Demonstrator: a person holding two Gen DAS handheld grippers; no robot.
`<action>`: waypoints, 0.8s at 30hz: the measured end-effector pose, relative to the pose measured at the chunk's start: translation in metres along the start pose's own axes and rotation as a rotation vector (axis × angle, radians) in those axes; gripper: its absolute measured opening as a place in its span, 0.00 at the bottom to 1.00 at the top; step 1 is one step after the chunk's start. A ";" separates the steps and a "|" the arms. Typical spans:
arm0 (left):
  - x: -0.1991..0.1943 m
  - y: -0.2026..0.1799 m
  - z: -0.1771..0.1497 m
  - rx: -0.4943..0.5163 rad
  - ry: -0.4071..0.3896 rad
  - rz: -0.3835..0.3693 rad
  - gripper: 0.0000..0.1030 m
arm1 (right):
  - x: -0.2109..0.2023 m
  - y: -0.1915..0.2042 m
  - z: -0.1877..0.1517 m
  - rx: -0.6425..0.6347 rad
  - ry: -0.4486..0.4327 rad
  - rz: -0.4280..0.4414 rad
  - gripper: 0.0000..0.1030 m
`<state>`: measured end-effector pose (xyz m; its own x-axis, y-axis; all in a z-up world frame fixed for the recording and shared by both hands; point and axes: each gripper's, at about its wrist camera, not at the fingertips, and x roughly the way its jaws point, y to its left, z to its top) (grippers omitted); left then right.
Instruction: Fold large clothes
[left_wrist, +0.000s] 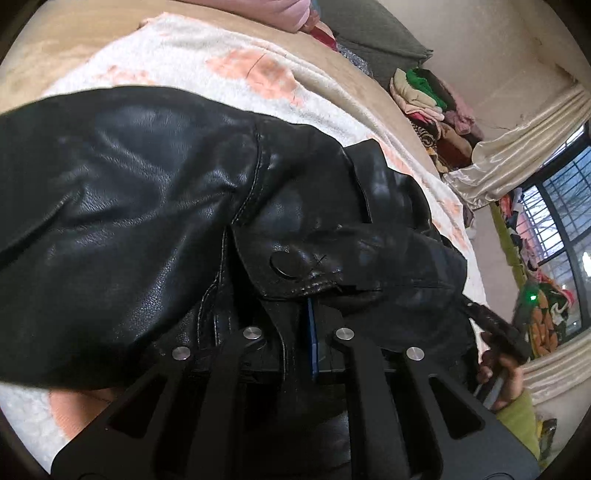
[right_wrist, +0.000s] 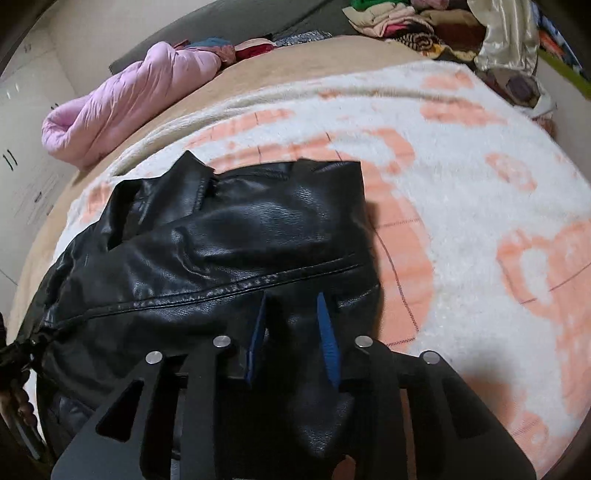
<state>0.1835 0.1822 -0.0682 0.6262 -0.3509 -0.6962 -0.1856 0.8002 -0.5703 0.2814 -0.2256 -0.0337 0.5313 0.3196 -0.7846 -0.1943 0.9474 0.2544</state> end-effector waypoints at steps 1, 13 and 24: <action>-0.001 0.000 0.000 0.001 0.001 0.004 0.04 | -0.001 0.000 -0.002 -0.007 -0.002 -0.004 0.23; -0.051 -0.065 -0.021 0.217 -0.069 0.258 0.47 | -0.070 0.081 -0.050 -0.255 -0.074 0.059 0.61; -0.023 -0.053 -0.044 0.230 0.005 0.337 0.58 | -0.054 0.086 -0.077 -0.218 -0.012 0.010 0.67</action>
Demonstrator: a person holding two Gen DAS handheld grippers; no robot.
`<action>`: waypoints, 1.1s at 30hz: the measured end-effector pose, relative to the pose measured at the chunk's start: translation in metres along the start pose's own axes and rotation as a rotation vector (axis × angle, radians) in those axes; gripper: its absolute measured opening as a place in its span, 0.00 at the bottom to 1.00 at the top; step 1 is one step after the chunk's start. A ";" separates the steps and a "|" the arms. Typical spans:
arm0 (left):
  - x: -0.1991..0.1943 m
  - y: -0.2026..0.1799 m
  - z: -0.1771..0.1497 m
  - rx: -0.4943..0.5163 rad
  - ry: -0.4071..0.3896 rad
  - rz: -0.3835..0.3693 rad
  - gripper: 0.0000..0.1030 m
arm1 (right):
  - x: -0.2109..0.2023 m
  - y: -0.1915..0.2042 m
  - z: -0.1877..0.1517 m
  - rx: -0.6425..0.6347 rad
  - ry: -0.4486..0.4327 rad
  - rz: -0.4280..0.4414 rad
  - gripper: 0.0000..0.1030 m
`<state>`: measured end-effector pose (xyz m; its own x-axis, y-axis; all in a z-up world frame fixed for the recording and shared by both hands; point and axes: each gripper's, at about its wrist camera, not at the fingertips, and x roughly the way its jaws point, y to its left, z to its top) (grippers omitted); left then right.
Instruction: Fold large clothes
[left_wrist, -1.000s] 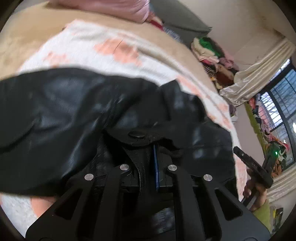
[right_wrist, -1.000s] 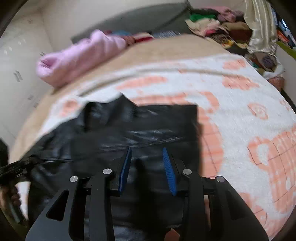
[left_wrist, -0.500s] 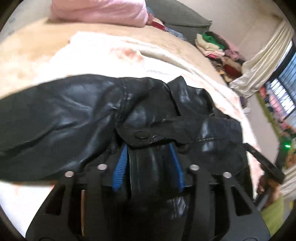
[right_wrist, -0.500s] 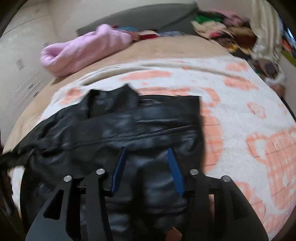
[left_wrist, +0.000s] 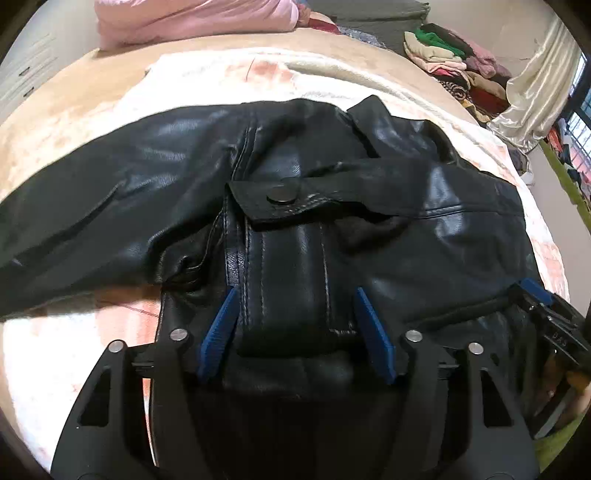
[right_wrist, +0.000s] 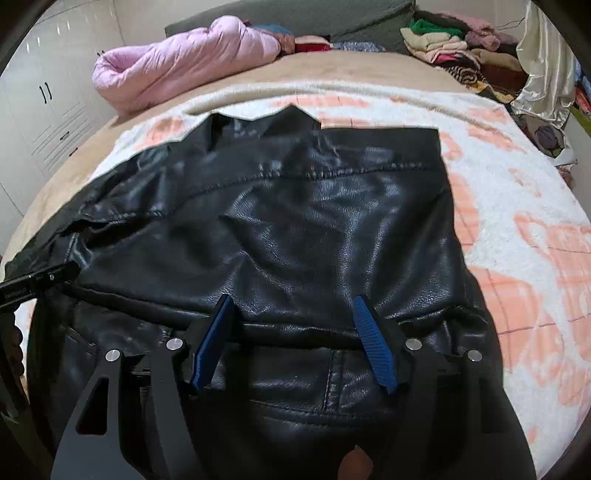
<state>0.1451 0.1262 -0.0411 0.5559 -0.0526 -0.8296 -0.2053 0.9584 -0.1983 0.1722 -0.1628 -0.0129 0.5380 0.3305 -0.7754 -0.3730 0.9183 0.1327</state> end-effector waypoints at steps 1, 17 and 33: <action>-0.004 -0.002 0.001 0.005 -0.005 0.002 0.59 | -0.007 0.000 -0.001 0.016 -0.020 0.014 0.70; -0.047 -0.003 0.000 0.004 -0.080 0.066 0.91 | -0.064 0.056 0.006 -0.085 -0.147 0.089 0.96; -0.071 0.067 -0.009 -0.151 -0.119 0.148 0.91 | -0.063 0.139 0.023 -0.221 -0.152 0.148 0.96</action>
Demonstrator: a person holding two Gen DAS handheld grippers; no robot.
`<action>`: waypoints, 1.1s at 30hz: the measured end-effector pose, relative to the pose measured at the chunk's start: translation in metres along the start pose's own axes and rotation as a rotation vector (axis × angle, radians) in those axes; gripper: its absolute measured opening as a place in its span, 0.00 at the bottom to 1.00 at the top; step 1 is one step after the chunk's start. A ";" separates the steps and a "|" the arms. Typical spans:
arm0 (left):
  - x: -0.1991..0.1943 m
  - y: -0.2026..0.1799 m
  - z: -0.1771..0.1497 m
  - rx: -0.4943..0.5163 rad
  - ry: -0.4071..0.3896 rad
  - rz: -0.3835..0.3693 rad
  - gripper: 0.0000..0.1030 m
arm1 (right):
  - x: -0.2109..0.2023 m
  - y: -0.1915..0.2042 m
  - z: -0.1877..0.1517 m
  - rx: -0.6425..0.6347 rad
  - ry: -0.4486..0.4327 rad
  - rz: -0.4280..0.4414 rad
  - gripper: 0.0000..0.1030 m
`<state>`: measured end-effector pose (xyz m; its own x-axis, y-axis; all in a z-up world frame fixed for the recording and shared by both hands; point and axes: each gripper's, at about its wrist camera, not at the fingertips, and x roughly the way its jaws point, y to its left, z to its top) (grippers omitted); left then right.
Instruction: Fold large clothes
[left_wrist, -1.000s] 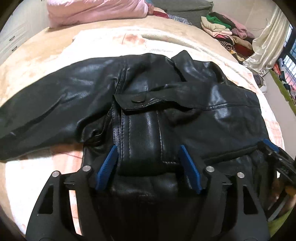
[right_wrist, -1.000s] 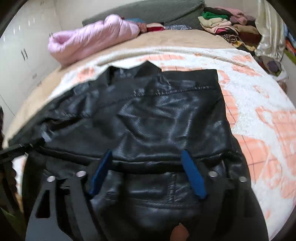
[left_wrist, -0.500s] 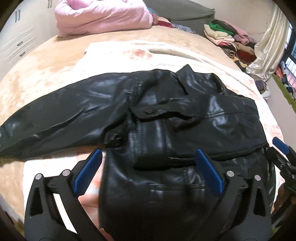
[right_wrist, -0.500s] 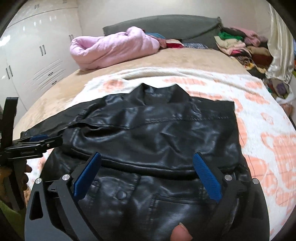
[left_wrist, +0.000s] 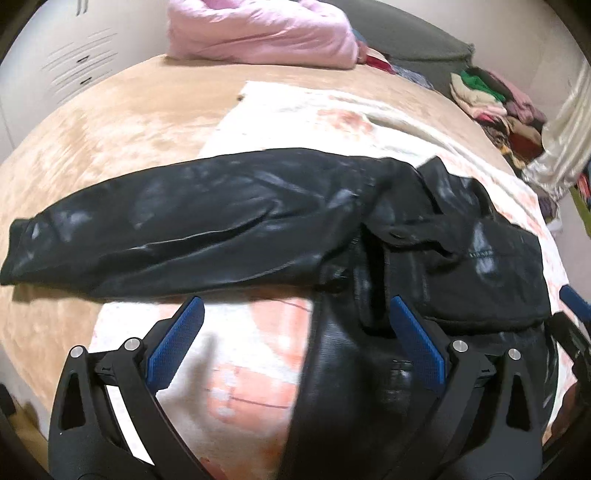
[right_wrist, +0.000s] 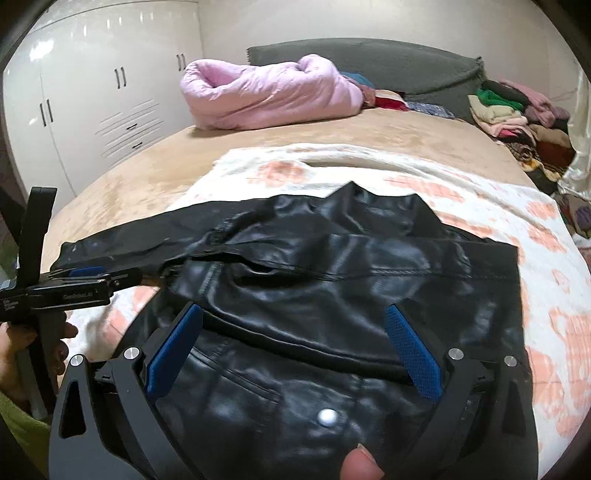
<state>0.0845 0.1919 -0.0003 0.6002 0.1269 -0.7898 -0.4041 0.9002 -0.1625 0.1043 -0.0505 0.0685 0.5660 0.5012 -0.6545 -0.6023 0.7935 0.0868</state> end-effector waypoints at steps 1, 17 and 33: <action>-0.001 0.004 0.000 -0.009 -0.004 0.005 0.91 | 0.002 0.006 0.002 -0.009 0.000 0.010 0.96; -0.012 0.080 0.006 -0.180 -0.054 0.101 0.91 | 0.032 0.079 0.032 -0.121 0.004 0.102 0.96; -0.009 0.198 -0.002 -0.543 -0.093 0.141 0.91 | 0.051 0.108 0.028 -0.154 0.045 0.126 0.96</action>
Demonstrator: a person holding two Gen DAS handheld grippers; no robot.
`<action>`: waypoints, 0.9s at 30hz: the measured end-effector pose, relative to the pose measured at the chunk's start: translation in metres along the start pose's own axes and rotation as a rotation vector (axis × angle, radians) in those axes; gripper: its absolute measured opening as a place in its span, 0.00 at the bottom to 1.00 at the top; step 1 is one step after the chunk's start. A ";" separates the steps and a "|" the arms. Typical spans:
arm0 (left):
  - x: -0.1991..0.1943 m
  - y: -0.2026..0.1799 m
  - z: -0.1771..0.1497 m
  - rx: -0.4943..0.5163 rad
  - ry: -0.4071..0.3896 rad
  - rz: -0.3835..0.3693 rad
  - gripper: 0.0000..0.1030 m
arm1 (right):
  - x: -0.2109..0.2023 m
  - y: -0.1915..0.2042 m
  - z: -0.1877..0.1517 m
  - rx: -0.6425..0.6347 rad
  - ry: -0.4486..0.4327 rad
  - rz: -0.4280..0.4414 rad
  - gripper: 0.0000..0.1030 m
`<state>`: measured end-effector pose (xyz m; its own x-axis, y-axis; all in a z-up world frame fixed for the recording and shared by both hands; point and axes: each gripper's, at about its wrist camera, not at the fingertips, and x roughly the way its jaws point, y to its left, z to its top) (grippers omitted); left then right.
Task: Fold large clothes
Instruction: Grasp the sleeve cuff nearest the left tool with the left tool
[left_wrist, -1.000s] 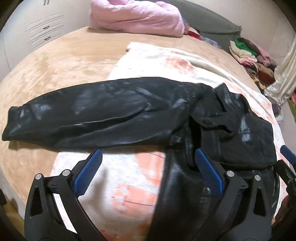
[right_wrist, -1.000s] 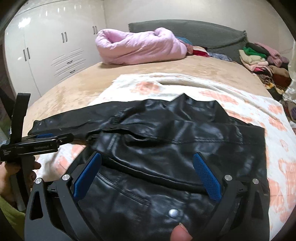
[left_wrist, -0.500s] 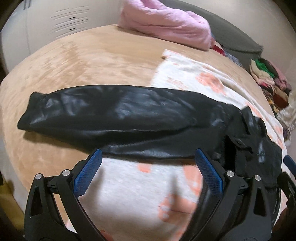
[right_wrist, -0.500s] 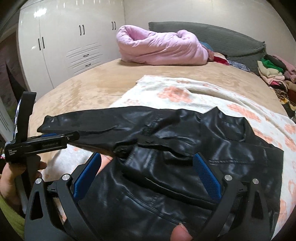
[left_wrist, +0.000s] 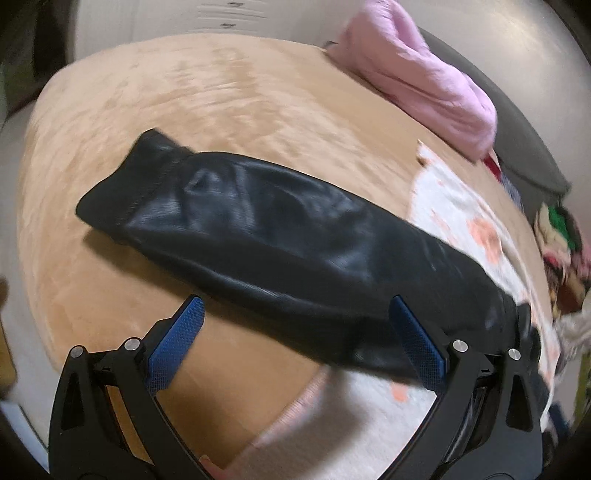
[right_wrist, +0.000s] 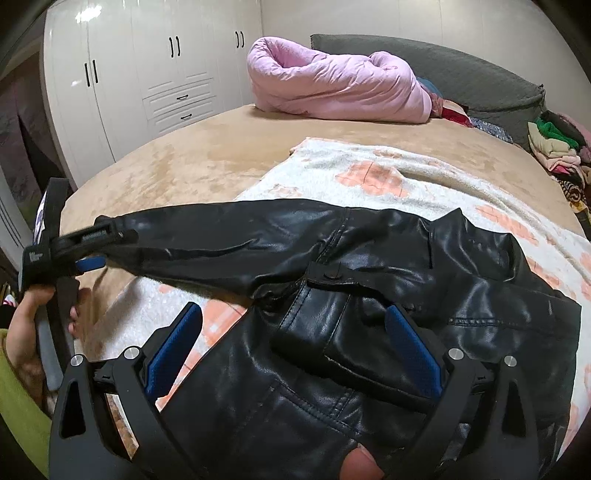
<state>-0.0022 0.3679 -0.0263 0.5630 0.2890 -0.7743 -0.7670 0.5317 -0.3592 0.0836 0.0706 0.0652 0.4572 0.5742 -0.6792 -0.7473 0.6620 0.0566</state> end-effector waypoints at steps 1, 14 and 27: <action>0.002 0.006 0.002 -0.026 0.002 0.001 0.91 | 0.000 -0.001 -0.001 0.003 0.002 0.000 0.96; 0.017 0.062 0.040 -0.218 -0.061 -0.016 0.21 | -0.008 -0.023 -0.018 0.073 0.007 -0.025 0.96; -0.112 -0.025 0.049 0.000 -0.324 -0.234 0.01 | -0.041 -0.065 -0.035 0.158 -0.024 -0.070 0.96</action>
<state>-0.0311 0.3614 0.0952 0.7904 0.3964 -0.4671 -0.6066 0.6127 -0.5065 0.0966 -0.0124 0.0640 0.5181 0.5343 -0.6679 -0.6292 0.7671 0.1255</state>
